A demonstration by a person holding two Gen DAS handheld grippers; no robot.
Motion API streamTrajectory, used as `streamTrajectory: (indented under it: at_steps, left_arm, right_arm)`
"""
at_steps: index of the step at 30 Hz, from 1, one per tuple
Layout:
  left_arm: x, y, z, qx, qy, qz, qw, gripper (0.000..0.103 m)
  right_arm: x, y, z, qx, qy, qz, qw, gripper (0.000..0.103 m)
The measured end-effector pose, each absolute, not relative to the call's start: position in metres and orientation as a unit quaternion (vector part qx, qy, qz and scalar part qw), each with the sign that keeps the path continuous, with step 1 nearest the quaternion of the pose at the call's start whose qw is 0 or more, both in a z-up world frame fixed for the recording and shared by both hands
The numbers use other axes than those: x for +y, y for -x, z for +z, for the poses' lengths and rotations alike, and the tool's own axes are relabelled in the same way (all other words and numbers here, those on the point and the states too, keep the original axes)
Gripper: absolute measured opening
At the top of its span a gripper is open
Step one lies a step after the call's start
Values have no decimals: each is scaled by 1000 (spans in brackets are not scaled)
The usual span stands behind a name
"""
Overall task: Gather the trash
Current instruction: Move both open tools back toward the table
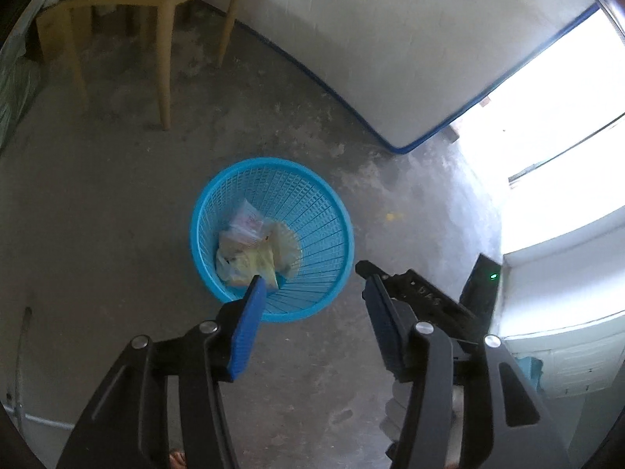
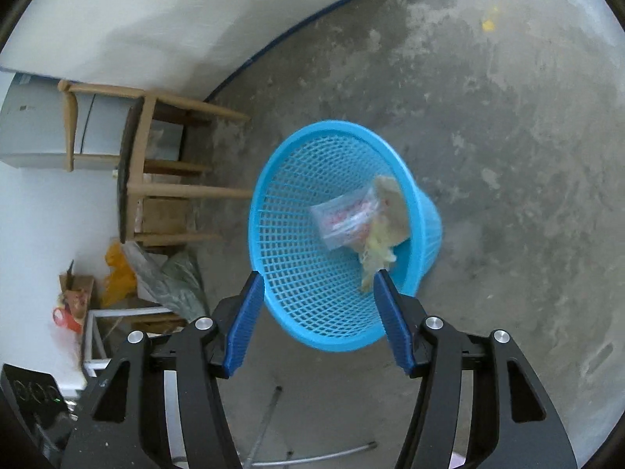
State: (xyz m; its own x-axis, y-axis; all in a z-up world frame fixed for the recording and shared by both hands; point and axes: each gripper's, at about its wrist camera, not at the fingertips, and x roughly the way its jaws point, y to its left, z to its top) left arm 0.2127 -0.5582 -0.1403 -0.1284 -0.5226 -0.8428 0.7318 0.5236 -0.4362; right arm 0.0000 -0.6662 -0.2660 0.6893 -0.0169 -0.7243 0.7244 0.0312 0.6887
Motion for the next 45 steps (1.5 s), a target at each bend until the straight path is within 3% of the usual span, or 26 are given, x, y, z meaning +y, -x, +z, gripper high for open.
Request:
streamTrajectory:
  at_steps: [7,12,16,30,38,45]
  left_arm:
    - [-505,-199,-66,515,-69,-510,685,53]
    - [-420,-189,-18,484,-57,-486,726,59]
    - [-335,-180,11,445,-34,-446,776,63]
    - [-97,-132,37,341,41,-302,889,67]
    - [18,-147,60,323,133,-248,904,69]
    - [122,-262,53,422,260,-204,844,68]
  right_arm:
    - [-650,10,-223,266,-603,-256,707,57]
    - [-626,19,-163,270,-553,-217,758,69]
    - [-603,12,-127,291,-524,-184,779,72]
    - [-440,-99,-36,378,-415,29,827,72]
    - [-345,-144,-24,429,-374,116,814,72]
    - [-294,-168,-29,459,-372,154,792,72]
